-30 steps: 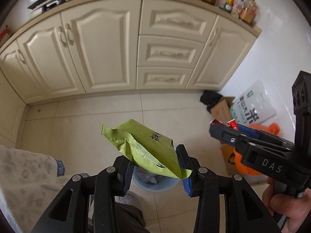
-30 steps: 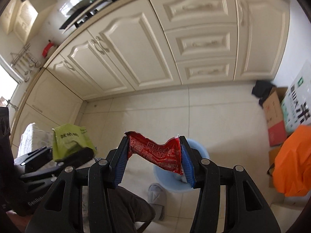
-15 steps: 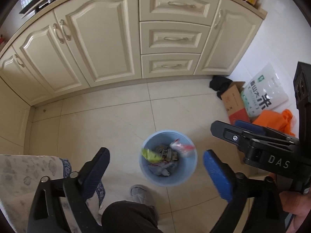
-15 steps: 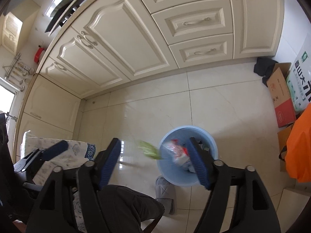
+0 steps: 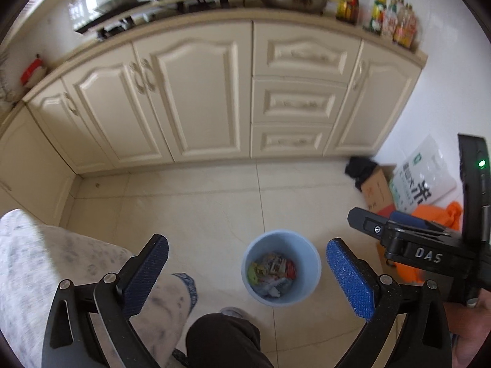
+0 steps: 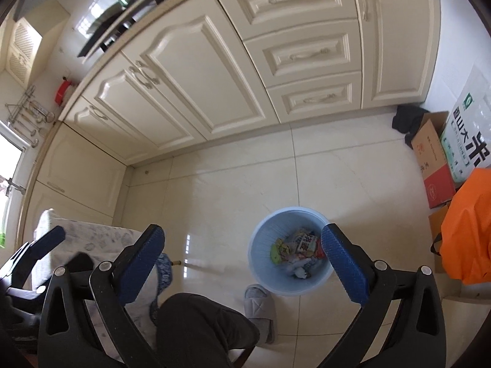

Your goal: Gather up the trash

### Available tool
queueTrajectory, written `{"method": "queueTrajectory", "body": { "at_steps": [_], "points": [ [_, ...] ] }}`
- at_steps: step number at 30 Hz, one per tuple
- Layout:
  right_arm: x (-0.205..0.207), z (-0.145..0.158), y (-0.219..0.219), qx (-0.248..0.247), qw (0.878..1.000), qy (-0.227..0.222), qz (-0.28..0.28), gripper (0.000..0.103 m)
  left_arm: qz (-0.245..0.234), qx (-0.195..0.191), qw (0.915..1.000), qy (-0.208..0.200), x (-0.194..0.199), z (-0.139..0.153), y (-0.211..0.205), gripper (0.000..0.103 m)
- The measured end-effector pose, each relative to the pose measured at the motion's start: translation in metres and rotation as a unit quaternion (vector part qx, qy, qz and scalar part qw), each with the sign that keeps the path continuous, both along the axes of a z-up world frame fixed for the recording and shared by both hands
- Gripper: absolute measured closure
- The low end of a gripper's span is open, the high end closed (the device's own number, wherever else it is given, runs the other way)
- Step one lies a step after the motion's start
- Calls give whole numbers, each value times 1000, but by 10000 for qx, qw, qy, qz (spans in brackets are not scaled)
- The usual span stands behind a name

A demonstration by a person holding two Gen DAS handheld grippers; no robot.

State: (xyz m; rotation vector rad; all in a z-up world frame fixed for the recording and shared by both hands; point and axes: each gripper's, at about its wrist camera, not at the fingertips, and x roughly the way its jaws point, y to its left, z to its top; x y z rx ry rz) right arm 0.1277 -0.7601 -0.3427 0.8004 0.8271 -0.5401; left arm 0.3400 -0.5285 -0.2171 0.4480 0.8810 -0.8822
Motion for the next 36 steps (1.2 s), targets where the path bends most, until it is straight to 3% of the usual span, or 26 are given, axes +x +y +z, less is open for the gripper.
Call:
{"method": "queueTrajectory", "body": {
  "at_steps": [6, 13, 17, 22, 28, 33, 36],
  "points": [
    [9, 54, 39, -343, 9981, -402, 328, 0, 469, -646, 9960, -411, -30, 55, 85, 1],
    [24, 126, 112, -801, 9872, -1014, 933, 0, 1227, -1259, 9790, -1032, -81, 107, 203, 1],
    [34, 164, 163, -1049, 9756, -1392, 1333, 0, 1783, -1471, 9627, -1403, -116, 129, 280, 1],
    [48, 202, 237, -1485, 9563, -1640, 1911, 0, 2583, -1621, 9339, -1866, -170, 143, 374, 1],
    [56, 228, 322, -2081, 9283, -1815, 2489, 0, 3412, -1643, 8981, -2236, -238, 144, 459, 1],
    [53, 242, 379, -2406, 9039, -2016, 2906, 0, 3811, -1641, 8728, -2568, -304, 142, 498, 1],
    [46, 248, 404, -2483, 8927, -2140, 3091, 0, 3978, -1636, 8629, -2653, -337, 137, 505, 1]
  ]
}}
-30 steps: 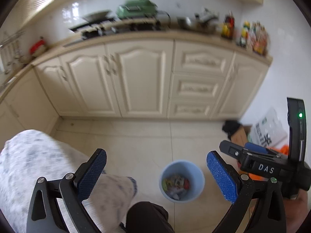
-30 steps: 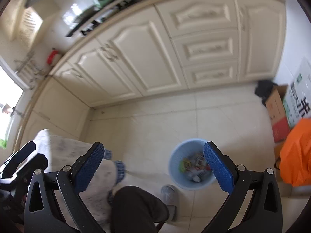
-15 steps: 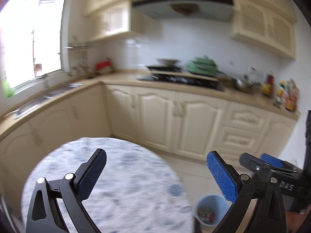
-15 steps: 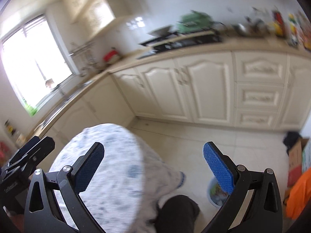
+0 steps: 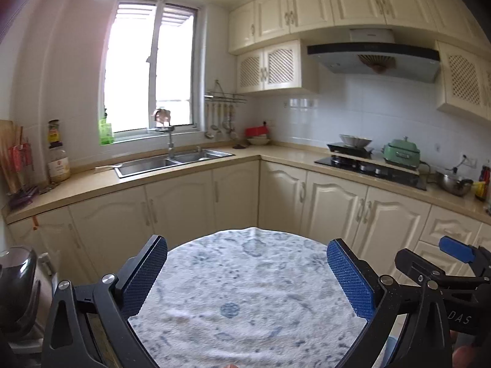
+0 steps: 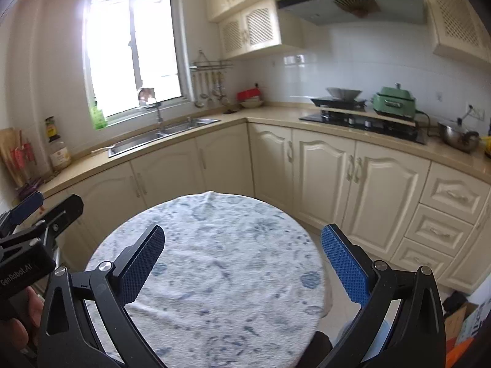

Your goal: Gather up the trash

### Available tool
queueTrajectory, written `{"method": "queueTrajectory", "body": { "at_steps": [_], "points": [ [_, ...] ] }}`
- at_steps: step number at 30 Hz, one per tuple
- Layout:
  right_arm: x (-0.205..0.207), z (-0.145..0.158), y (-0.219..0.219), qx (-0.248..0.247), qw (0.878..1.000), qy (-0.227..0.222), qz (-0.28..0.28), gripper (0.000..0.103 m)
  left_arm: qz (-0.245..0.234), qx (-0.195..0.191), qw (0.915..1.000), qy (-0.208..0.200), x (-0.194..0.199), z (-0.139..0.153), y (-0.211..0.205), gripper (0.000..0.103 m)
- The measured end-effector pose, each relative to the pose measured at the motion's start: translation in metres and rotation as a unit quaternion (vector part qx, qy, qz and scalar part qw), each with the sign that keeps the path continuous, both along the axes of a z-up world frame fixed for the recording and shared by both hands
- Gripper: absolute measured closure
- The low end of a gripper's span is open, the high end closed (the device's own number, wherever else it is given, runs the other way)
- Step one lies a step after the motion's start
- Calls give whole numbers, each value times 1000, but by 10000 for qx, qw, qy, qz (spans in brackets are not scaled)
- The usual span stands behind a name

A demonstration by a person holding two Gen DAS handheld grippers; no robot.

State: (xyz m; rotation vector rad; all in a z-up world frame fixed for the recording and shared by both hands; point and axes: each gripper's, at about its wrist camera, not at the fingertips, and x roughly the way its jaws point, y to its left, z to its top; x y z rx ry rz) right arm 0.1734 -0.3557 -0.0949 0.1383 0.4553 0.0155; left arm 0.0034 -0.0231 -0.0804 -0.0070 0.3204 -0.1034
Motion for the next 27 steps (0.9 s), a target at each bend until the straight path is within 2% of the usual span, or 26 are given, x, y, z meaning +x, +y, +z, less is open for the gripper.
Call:
{"method": "queueTrajectory", "body": {
  "at_steps": [6, 10, 17, 23, 27],
  "points": [
    [-17, 8, 31, -113, 9996, -227, 144, 0, 240, -91, 9996, -77, -47, -5, 13, 1],
    [-27, 9, 41, -108, 9991, -377, 156, 0, 358, 40, 9992, -195, -65, -6, 16, 1],
    [-38, 11, 53, -52, 9983, -528, 227, 0, 457, 108, 9986, -237, -53, -10, 15, 1],
    [-37, 10, 56, -90, 9982, -526, 274, 0, 493, -44, 9987, -115, -41, -7, 24, 1],
    [-37, 10, 57, -105, 9982, -530, 262, 0, 736, 156, 9967, -305, -34, -3, 26, 1]
  ]
}}
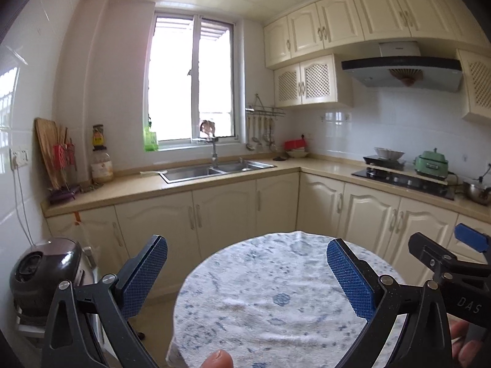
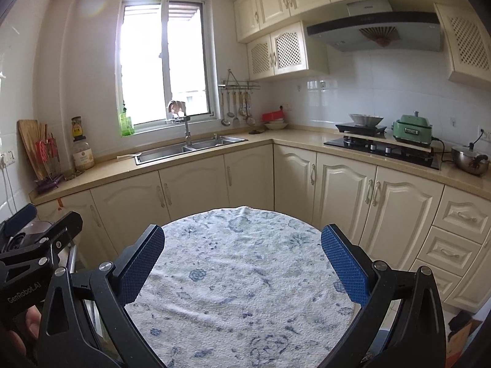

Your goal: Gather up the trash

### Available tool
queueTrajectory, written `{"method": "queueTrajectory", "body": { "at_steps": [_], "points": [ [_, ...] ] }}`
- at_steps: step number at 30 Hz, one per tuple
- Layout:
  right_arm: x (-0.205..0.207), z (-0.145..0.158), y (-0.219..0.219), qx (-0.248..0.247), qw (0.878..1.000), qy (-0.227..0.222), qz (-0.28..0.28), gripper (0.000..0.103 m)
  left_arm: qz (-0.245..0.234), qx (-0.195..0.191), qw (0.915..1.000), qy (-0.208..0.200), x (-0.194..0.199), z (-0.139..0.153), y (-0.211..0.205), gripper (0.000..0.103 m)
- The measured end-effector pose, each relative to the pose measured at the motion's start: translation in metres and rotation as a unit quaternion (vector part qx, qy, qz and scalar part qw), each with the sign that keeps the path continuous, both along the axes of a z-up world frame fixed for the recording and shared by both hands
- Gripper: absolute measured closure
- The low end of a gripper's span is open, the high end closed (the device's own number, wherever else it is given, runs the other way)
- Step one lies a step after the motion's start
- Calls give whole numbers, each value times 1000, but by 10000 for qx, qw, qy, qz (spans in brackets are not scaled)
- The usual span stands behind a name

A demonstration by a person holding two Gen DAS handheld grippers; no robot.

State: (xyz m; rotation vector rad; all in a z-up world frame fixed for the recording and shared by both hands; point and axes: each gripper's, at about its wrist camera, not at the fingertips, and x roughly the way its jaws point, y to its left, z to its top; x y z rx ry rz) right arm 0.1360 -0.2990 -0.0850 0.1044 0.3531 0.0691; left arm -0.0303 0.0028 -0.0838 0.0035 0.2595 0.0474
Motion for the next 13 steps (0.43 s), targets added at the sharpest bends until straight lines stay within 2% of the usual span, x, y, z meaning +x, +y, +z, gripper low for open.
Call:
{"method": "queueTrajectory", "body": {
  "at_steps": [7, 13],
  "points": [
    [2, -1, -1, 12, 10000, 29, 62, 0, -217, -127, 9997, -20, 6, -11, -3, 1],
    [3, -2, -2, 11, 9999, 37, 95, 0, -328, -365, 9988, -9, -6, -20, -13, 1]
  ]
}}
